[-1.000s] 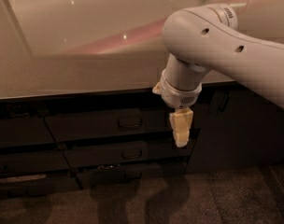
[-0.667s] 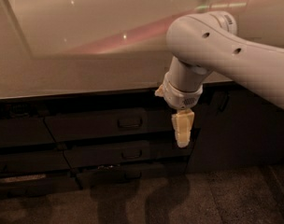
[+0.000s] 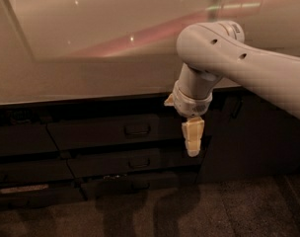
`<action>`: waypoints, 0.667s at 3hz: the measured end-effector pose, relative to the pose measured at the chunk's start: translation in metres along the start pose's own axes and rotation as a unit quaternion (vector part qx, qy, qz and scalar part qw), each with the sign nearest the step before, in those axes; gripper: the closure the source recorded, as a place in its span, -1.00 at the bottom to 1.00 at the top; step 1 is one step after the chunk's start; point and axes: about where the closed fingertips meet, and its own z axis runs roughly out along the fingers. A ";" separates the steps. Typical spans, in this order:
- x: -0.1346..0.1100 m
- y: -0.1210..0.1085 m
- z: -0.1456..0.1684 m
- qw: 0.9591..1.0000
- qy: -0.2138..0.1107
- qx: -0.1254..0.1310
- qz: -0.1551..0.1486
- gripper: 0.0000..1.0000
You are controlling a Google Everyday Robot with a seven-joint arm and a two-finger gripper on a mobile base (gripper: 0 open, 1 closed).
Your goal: Open top drawer
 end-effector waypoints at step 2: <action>-0.003 -0.001 0.005 0.994 -0.098 -0.008 -0.054 -1.00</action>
Offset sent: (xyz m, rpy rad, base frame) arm -0.0010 0.0031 -0.0017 0.3096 0.0863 0.2102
